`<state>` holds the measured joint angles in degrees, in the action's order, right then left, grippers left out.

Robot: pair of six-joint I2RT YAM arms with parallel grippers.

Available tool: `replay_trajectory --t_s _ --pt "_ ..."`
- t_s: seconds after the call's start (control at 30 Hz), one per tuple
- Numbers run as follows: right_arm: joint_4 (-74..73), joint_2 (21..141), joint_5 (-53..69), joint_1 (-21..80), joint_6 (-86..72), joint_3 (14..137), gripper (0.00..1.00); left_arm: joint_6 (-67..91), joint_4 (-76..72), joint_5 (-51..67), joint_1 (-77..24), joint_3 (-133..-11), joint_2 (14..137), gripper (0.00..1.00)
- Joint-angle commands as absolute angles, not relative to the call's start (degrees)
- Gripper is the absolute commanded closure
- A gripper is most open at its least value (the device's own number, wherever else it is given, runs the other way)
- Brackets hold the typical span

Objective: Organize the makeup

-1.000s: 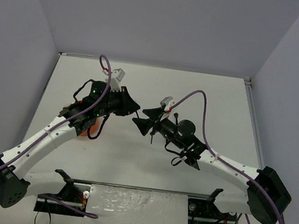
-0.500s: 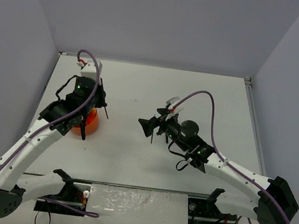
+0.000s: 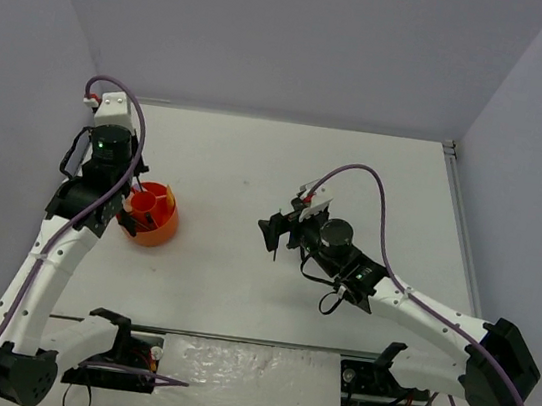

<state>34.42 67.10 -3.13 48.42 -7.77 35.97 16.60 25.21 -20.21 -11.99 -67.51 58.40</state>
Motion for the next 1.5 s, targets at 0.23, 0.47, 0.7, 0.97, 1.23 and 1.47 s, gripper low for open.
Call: replay_trajectory --t_s 0.23,0.47,0.7,0.97,1.23,1.47 --pt "35.2 67.0 -7.3 48.4 -7.6 36.7 0.0 18.5 7.5 -12.9 -2.9 -58.1 62.0 1.0" --pt "34.1 68.6 -8.1 48.3 -8.5 37.4 0.0 19.8 5.3 -10.7 -2.2 -56.2 64.8 0.97" --pt "31.3 70.6 -10.4 48.2 -10.3 38.7 0.0 21.2 7.3 -13.4 -2.2 -55.5 65.8 0.82" --pt "28.0 74.4 -12.8 48.2 -14.6 41.0 0.0 22.5 10.6 -14.8 -2.2 -56.8 64.9 0.57" --pt "21.1 84.4 -16.7 48.2 -21.8 46.5 0.0 21.8 17.5 -15.3 -2.1 -60.4 55.4 0.08" --pt "17.9 92.1 -19.4 47.9 -25.4 50.7 0.09 19.2 24.0 -12.2 -2.2 -60.8 46.9 0.03"
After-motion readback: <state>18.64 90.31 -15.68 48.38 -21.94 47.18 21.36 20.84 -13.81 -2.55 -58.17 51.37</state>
